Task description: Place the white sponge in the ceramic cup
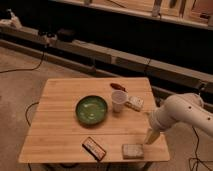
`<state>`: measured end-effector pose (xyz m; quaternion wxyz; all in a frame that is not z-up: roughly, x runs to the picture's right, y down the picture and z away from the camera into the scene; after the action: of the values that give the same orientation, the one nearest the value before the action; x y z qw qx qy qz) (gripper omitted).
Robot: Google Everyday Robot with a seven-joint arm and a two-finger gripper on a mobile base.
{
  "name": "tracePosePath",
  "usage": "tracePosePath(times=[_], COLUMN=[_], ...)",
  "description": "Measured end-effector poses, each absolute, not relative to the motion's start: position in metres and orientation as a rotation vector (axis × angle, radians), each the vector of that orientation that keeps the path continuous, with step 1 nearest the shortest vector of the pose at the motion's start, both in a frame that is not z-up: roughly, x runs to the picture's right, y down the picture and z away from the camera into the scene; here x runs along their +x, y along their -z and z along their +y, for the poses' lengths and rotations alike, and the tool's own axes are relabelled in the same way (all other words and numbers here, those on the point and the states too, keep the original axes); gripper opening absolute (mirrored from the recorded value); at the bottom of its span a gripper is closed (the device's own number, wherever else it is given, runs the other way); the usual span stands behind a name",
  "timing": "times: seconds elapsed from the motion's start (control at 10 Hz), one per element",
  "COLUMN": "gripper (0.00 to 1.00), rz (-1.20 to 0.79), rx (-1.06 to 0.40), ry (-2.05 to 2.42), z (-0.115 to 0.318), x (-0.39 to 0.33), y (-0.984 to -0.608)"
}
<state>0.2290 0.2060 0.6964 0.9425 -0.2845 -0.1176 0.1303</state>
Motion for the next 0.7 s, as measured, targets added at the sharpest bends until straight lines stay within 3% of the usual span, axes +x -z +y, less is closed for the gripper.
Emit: tracePosePath(times=[0.3, 0.7], gripper=[0.8, 0.8], rz=[-0.298, -0.536], rx=[-0.557, -0.514], ry=[-0.263, -0.115], z=[0.213, 0.222], x=[0.252, 0.212], y=[-0.704, -0.709])
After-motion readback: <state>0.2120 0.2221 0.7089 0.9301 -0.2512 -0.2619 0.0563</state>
